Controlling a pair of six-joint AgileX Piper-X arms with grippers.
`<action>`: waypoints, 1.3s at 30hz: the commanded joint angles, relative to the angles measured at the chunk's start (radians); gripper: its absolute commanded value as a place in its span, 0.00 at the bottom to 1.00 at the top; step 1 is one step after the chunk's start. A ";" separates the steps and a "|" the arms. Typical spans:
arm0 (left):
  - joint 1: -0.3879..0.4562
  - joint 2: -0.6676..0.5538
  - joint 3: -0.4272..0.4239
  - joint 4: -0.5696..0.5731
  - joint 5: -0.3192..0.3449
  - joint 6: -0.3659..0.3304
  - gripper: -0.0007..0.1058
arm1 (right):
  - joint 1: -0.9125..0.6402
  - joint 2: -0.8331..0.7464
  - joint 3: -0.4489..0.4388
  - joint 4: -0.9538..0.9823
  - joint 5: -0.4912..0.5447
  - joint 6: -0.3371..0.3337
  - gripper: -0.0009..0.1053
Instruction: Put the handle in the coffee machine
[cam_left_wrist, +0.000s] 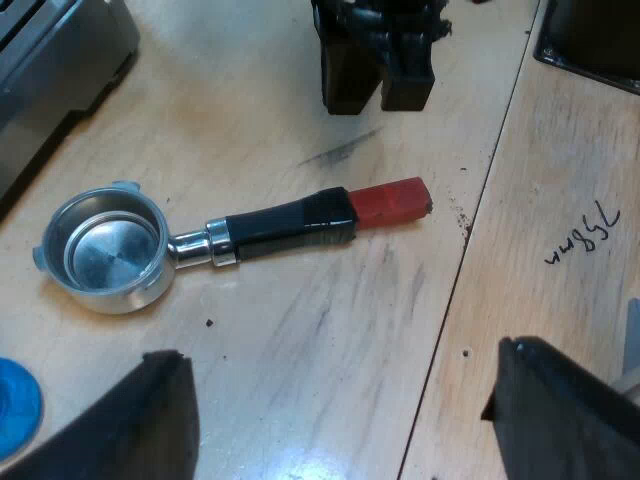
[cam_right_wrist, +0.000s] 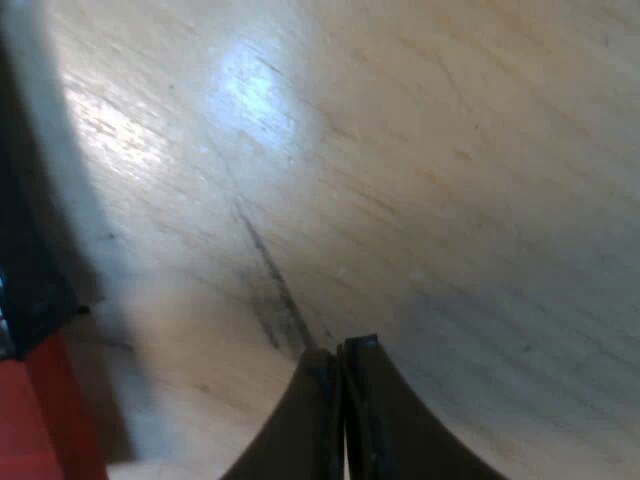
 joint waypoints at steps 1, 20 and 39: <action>-0.006 0.001 -0.003 -0.009 0.014 0.006 0.60 | 0.000 0.011 0.000 0.004 -0.014 -0.032 0.01; -0.006 0.001 -0.003 -0.009 0.014 0.006 0.60 | 0.000 0.050 0.077 -0.036 -0.011 -0.049 0.01; -0.006 0.001 -0.003 -0.009 0.014 0.006 0.60 | 0.097 0.050 0.087 -0.103 -0.098 0.158 0.01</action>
